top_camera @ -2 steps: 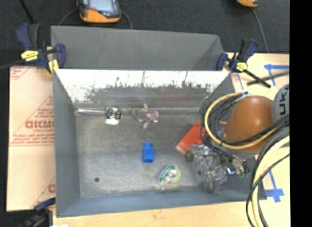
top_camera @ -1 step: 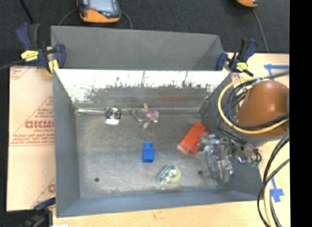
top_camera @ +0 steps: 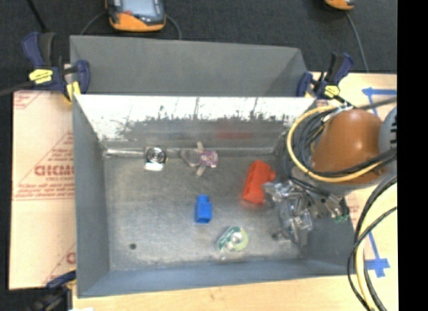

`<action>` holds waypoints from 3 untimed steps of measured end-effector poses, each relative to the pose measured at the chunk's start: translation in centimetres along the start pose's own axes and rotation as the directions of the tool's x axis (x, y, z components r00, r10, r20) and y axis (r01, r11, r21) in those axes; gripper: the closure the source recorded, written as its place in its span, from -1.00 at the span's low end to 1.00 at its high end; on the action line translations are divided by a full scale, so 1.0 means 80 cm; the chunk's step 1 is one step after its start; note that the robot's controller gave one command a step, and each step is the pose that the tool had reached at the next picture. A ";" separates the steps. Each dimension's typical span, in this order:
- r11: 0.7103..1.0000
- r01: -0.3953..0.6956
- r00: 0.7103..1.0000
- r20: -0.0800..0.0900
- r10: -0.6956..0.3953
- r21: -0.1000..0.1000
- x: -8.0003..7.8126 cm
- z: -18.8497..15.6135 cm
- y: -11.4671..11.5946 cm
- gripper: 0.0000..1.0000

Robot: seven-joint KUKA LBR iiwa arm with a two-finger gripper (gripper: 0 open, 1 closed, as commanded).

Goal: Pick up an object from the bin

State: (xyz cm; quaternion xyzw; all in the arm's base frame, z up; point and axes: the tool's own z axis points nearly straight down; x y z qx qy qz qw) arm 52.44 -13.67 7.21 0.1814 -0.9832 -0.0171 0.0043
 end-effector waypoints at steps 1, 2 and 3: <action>0.999 -0.007 1.000 0.023 0.006 0.039 0.064 -0.001 -0.001 -1.00; 0.999 -0.007 1.000 0.019 0.006 0.036 0.064 -0.001 0.000 1.00; 0.999 -0.011 1.000 0.008 0.011 0.040 0.062 -0.112 0.002 1.00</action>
Offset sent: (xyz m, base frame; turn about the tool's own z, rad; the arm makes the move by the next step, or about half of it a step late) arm -0.0530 -0.0226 -0.0021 0.0081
